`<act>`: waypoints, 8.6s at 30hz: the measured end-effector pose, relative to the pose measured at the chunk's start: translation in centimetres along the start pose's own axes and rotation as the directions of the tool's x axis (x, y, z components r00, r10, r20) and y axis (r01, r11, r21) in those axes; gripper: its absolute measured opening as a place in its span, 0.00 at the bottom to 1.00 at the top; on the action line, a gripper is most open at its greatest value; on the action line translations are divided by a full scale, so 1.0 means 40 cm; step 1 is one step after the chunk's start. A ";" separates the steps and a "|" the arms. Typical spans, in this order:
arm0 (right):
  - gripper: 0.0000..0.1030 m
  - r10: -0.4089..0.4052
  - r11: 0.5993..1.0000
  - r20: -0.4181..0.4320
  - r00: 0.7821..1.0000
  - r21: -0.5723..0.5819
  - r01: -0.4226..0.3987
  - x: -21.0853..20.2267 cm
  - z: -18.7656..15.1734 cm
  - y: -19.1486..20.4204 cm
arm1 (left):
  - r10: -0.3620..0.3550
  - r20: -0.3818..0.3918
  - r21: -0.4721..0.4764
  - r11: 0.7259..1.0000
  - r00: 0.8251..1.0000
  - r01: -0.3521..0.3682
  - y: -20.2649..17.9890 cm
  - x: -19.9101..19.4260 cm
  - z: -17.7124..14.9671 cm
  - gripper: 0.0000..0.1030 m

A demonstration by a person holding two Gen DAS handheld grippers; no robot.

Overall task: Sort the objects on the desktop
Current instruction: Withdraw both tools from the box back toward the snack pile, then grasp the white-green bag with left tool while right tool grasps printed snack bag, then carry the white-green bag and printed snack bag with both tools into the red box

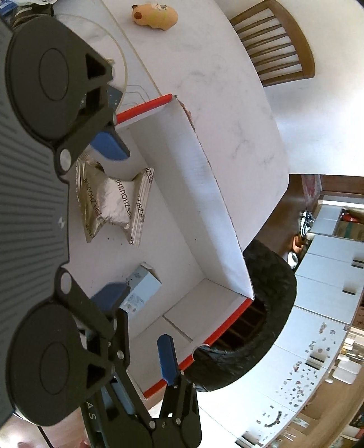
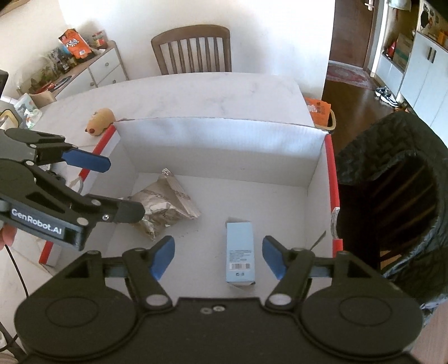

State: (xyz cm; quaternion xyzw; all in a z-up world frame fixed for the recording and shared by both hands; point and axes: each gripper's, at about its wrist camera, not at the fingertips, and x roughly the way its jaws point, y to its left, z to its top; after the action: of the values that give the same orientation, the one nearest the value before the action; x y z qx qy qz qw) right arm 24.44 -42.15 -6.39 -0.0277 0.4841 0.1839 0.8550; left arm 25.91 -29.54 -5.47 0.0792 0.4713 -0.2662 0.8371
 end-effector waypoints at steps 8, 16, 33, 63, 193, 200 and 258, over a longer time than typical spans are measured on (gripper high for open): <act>0.69 -0.021 1.000 0.060 0.998 0.000 0.021 -0.030 -0.004 0.019 | -0.025 0.053 -0.023 0.999 0.998 0.027 0.003 -0.047 -0.025 1.00; 0.70 -0.043 0.999 0.104 0.994 -0.017 0.045 -0.060 -0.003 0.065 | -0.037 0.101 -0.130 0.990 0.994 0.050 0.055 -0.127 -0.059 1.00; 0.82 -0.061 0.997 0.244 0.968 -0.034 0.071 -0.075 -0.008 0.309 | -0.003 0.187 -0.178 0.983 0.982 0.037 0.210 -0.282 -0.199 1.00; 0.83 0.000 0.987 0.238 0.971 -0.156 0.038 0.077 0.081 0.725 | 0.226 0.170 -0.340 0.927 0.959 -0.158 0.628 -0.440 -0.412 1.00; 0.33 0.018 0.985 0.146 0.989 -0.171 0.007 0.246 0.188 0.812 | 0.245 0.141 -0.497 0.855 0.959 -0.146 0.808 -0.441 -0.458 0.17; 0.33 0.009 0.989 0.167 0.986 -0.145 0.015 0.170 0.171 0.751 | 0.202 0.160 -0.442 0.890 0.966 -0.113 0.712 -0.440 -0.416 0.17; 0.33 -0.228 0.970 0.177 0.957 0.129 0.207 -0.061 -0.032 0.047 | -0.060 0.058 0.015 0.998 0.997 0.059 0.019 -0.121 -0.077 0.17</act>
State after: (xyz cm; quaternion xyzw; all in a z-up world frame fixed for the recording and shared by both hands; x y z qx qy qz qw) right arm 21.63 -41.40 -4.78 -0.0165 0.4033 0.0639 0.9127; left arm 22.02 -25.92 -3.21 0.0627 0.4471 -0.2961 0.8417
